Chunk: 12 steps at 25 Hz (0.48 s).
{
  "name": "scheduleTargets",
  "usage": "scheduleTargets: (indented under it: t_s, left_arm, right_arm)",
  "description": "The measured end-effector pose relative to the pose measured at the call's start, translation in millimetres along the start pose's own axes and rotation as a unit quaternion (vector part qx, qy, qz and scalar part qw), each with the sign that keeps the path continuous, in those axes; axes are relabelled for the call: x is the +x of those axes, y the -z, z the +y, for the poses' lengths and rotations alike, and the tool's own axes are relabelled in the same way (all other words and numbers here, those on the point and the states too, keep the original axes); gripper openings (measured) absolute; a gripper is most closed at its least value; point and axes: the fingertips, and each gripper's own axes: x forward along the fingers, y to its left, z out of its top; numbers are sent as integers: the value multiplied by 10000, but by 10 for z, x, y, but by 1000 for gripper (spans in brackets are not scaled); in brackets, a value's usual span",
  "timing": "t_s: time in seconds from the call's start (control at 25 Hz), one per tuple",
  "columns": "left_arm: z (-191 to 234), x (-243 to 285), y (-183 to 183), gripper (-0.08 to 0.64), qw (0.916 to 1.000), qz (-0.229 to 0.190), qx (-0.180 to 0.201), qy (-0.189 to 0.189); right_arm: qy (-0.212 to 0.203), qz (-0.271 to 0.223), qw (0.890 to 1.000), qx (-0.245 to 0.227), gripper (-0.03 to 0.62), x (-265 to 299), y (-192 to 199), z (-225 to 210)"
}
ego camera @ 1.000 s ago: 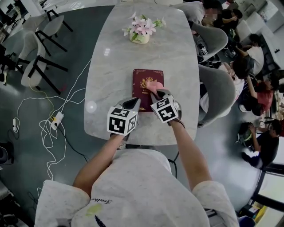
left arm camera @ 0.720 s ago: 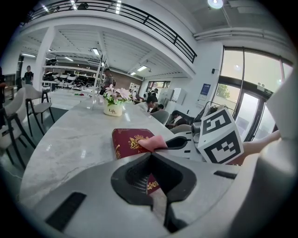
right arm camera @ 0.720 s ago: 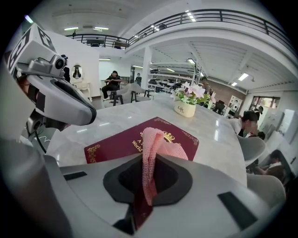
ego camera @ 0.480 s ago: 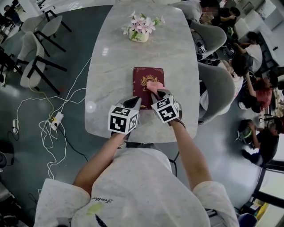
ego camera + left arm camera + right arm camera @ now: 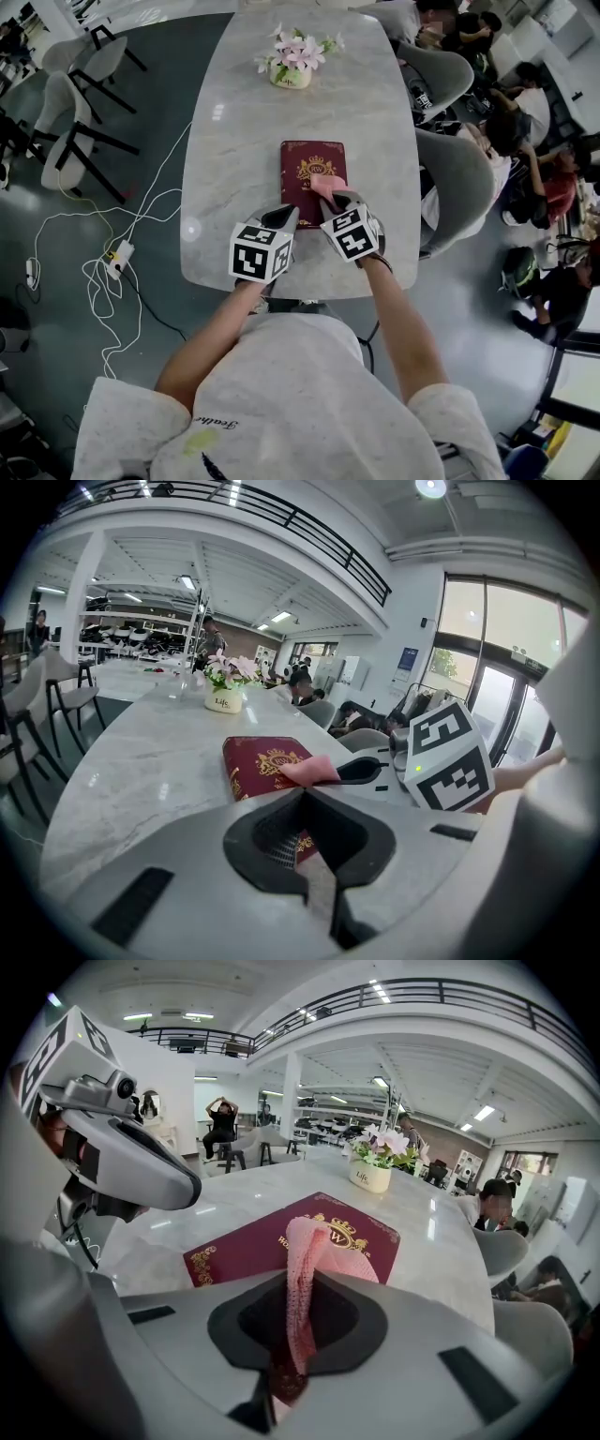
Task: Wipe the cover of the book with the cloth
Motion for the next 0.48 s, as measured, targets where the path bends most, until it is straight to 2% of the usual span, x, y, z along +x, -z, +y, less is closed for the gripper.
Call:
scheduleTargets:
  t_s: [0.48]
  left_arm:
    - [-78, -51, 42, 8, 9999, 32, 66, 128]
  right_arm:
    - [113, 41, 9999, 123, 20, -119, 95, 64]
